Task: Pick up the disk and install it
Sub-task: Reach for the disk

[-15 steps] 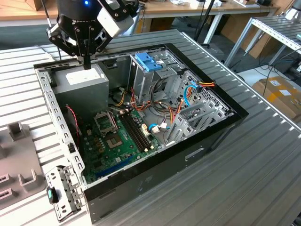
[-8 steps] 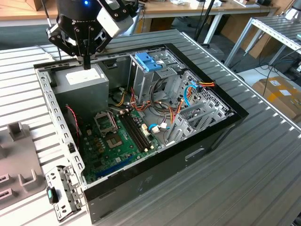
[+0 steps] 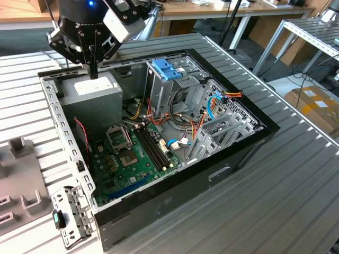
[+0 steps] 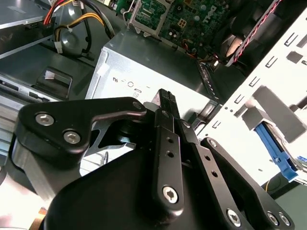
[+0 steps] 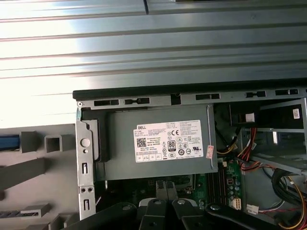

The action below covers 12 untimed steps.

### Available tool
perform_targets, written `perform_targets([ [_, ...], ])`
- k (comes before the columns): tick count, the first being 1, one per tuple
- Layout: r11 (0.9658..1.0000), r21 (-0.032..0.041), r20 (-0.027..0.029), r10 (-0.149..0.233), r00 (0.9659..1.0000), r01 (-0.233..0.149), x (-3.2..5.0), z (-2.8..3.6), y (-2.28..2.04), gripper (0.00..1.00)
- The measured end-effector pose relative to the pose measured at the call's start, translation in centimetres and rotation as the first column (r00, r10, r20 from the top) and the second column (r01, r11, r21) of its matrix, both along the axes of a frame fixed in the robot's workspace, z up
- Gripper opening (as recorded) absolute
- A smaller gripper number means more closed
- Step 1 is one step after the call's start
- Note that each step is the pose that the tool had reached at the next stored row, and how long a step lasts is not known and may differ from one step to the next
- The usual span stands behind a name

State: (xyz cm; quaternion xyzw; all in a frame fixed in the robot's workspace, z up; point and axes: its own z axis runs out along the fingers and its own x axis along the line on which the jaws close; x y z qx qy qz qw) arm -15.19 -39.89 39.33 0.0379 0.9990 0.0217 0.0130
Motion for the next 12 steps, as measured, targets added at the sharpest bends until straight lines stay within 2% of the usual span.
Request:
perform_targets([
  [8, 1.0, 0.0, 0.0001, 0.0, 1.0, 0.0, -1.36, 0.0, 0.0, 0.11],
  [12, 1.0, 0.0, 0.0, 0.0, 1.0, 0.0, -1.74, 0.0, 0.0, 0.11],
])
